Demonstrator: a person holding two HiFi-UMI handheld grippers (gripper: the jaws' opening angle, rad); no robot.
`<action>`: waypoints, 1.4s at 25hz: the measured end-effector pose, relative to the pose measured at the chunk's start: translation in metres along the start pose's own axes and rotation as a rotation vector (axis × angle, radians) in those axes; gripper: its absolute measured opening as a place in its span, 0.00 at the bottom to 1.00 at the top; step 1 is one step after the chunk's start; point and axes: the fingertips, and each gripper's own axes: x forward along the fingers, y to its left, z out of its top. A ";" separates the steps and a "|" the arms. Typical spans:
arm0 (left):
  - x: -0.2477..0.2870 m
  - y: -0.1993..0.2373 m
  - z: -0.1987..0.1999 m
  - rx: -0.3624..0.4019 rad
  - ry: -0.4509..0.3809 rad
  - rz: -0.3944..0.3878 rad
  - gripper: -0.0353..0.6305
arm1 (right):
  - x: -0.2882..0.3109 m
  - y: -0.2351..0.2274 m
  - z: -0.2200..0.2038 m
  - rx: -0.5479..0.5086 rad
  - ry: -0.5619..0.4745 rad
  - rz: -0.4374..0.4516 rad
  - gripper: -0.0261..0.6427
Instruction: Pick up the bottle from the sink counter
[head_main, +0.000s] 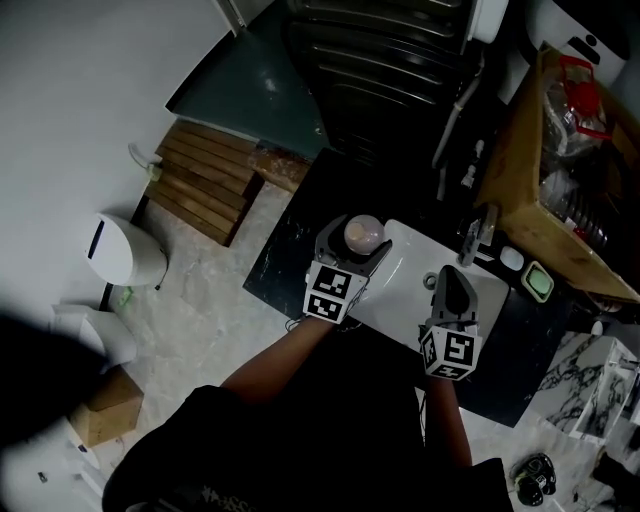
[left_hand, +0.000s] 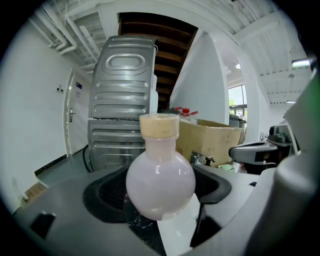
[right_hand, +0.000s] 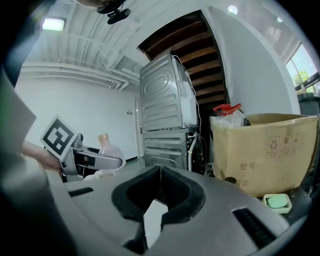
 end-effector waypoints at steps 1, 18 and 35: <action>-0.005 -0.004 0.002 -0.006 -0.015 -0.001 0.63 | -0.003 0.000 0.001 -0.008 0.000 0.005 0.10; -0.069 -0.067 0.023 -0.022 -0.178 0.054 0.63 | -0.067 -0.023 -0.002 -0.032 0.018 -0.039 0.10; -0.077 -0.087 0.026 0.059 -0.165 -0.154 0.63 | -0.093 -0.001 0.004 -0.023 0.034 -0.152 0.10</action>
